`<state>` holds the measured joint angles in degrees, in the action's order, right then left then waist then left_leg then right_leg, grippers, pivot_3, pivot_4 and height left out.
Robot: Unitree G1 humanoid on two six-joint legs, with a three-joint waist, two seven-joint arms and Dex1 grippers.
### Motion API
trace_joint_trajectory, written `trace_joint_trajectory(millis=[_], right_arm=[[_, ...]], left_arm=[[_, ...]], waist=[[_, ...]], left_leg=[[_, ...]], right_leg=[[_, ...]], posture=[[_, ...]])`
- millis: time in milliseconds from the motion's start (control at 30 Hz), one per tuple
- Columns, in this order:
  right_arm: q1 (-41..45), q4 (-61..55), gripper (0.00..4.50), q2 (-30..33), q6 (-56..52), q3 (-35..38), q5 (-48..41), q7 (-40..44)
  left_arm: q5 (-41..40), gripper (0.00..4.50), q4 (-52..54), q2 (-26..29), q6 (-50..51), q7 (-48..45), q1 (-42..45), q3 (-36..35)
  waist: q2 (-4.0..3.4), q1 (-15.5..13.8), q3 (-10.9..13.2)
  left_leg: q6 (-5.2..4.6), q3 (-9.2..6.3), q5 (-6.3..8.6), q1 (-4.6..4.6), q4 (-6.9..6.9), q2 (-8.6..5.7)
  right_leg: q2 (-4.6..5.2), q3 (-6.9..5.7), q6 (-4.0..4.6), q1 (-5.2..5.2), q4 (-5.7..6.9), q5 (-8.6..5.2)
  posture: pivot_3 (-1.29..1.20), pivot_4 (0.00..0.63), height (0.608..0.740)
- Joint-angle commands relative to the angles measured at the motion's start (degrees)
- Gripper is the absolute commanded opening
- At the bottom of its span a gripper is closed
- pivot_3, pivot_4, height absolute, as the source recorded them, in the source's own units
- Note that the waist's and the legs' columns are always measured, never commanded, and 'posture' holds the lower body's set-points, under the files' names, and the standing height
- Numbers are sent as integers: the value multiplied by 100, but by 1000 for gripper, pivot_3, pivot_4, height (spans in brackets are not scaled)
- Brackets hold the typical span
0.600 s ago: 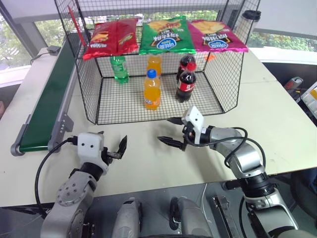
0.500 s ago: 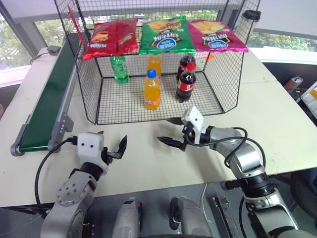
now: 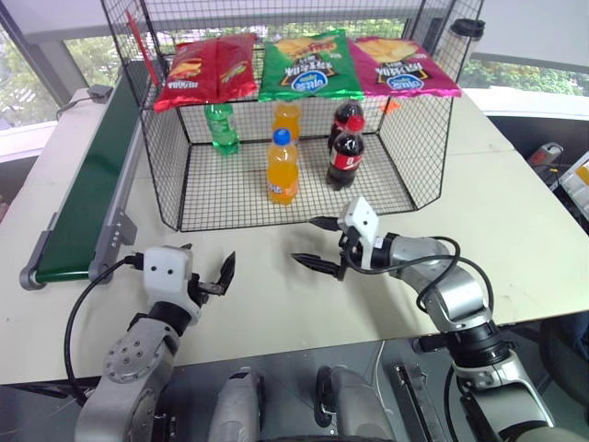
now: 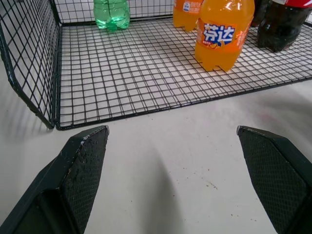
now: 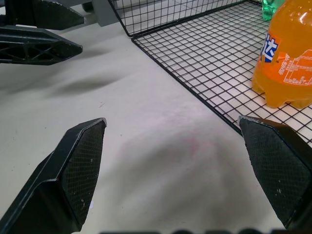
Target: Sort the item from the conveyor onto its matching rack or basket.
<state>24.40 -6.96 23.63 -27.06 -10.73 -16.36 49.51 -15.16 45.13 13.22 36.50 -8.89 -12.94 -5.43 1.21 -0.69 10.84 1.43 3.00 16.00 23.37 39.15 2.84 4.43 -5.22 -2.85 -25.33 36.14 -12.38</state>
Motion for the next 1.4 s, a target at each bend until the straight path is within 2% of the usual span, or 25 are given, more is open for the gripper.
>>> trace_joint_trajectory(millis=[33,1400], right_arm=[[-25,-94,4500,24,132,14,-10,20],[42,-390,4500,-14,125,-119,-124,175]], left_arm=[[5,4375,113,31,-70,11,27,-56],[-26,4375,106,37,102,187,141,-141]], waist=[[0,-1,0],[0,-1,0]], left_leg=[[0,0,0,0,0,0],[0,0,0,0,0,0]], right_leg=[[0,0,0,0,0,0],[0,0,0,0,0,0]], posture=[[0,150,740],[0,150,740]])
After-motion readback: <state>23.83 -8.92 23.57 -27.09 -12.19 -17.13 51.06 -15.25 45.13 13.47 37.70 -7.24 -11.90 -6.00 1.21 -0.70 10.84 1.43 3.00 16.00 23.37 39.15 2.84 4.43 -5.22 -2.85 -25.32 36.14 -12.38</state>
